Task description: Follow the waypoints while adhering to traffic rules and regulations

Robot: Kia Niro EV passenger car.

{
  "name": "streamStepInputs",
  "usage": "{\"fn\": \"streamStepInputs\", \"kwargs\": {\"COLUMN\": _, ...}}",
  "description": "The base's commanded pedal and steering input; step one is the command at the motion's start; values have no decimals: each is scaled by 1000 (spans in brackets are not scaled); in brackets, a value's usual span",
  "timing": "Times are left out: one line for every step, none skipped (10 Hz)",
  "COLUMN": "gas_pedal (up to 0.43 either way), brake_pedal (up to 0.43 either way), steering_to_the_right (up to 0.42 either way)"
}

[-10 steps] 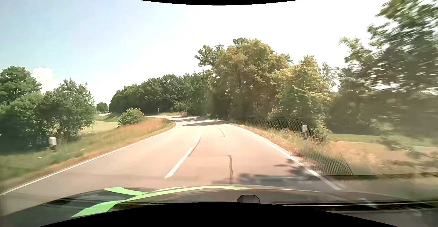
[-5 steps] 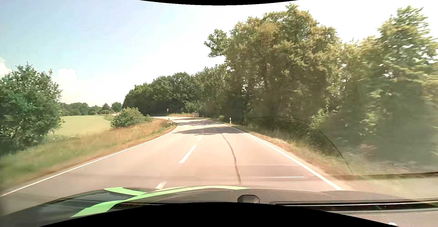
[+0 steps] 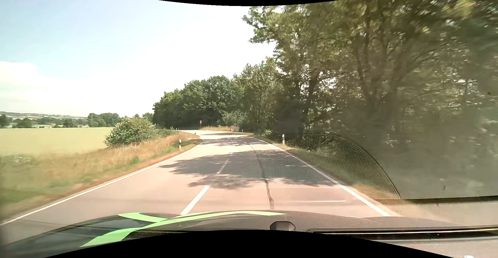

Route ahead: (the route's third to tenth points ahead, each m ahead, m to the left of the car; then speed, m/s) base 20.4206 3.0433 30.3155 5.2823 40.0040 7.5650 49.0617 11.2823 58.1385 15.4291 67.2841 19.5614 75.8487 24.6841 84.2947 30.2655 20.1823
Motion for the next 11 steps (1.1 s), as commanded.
{"fn": "streamStepInputs", "kwargs": {"gas_pedal": 209, "brake_pedal": 0, "steering_to_the_right": -42}}
{"fn": "streamStepInputs", "kwargs": {"gas_pedal": 220, "brake_pedal": 0, "steering_to_the_right": -41}}
{"fn": "streamStepInputs", "kwargs": {"gas_pedal": 228, "brake_pedal": 0, "steering_to_the_right": -40}}
{"fn": "streamStepInputs", "kwargs": {"gas_pedal": 240, "brake_pedal": 0, "steering_to_the_right": -38}}
{"fn": "streamStepInputs", "kwargs": {"gas_pedal": 248, "brake_pedal": 0, "steering_to_the_right": -38}}
{"fn": "streamStepInputs", "kwargs": {"gas_pedal": 248, "brake_pedal": 0, "steering_to_the_right": -38}}
{"fn": "streamStepInputs", "kwargs": {"gas_pedal": 248, "brake_pedal": 0, "steering_to_the_right": -38}}
{"fn": "streamStepInputs", "kwargs": {"gas_pedal": 248, "brake_pedal": 0, "steering_to_the_right": -38}}
{"fn": "streamStepInputs", "kwargs": {"gas_pedal": 248, "brake_pedal": 0, "steering_to_the_right": -40}}
{"fn": "streamStepInputs", "kwargs": {"gas_pedal": 248, "brake_pedal": 0, "steering_to_the_right": -44}}
{"fn": "streamStepInputs", "kwargs": {"gas_pedal": 248, "brake_pedal": 0, "steering_to_the_right": -44}}
